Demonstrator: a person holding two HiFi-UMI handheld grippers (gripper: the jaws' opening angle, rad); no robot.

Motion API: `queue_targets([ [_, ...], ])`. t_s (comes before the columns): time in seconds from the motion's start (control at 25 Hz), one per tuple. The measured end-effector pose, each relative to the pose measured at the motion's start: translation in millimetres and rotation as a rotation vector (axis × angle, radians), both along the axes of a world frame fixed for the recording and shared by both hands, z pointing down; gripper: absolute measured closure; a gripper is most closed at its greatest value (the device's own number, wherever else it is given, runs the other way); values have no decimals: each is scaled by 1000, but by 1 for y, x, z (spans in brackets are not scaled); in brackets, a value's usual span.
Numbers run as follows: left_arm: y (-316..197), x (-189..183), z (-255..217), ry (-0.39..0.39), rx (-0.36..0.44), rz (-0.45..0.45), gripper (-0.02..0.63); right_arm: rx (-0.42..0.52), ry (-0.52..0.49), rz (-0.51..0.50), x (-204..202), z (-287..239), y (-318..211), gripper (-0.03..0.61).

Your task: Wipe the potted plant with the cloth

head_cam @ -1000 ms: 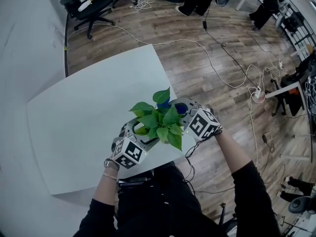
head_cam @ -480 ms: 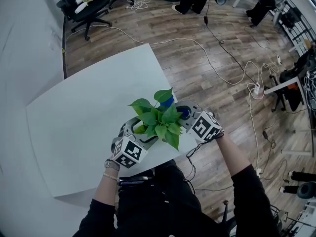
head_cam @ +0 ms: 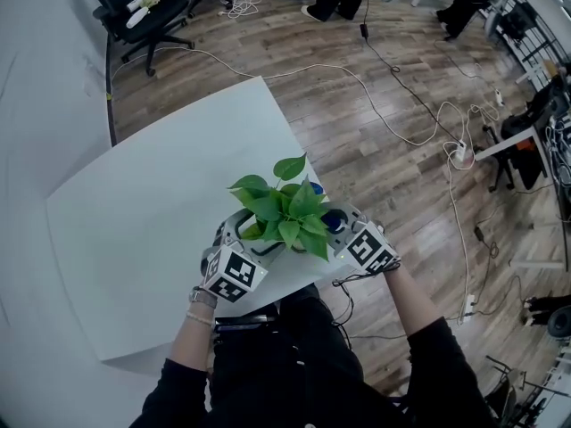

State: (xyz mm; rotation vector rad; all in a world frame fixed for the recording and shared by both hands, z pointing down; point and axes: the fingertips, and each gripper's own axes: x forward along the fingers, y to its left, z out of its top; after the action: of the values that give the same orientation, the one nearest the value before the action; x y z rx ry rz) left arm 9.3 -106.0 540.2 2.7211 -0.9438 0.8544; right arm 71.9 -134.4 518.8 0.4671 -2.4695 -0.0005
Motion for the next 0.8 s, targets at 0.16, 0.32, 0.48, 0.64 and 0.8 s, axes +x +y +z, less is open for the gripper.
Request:
queue_targets([
  [0.16,0,-1,1,-2,-1,-2,219,-25,-22,60,1,7,17,503],
  [0.32,-1,-1,-1,-5,-2,-3,219,-49,-53,111,-3,7,34,503],
  [0.48,-3,1,1,-4,-4,-1,219,-68,-77,138,-9,9,50,503],
  [0.64,-3,0,0,-2,-3,-1,219,-82,-101,128,-24,7,67,503],
  [0.8,-3,1,0,-2,-3,1,219,-85,-112,98,-38,9,76,503],
])
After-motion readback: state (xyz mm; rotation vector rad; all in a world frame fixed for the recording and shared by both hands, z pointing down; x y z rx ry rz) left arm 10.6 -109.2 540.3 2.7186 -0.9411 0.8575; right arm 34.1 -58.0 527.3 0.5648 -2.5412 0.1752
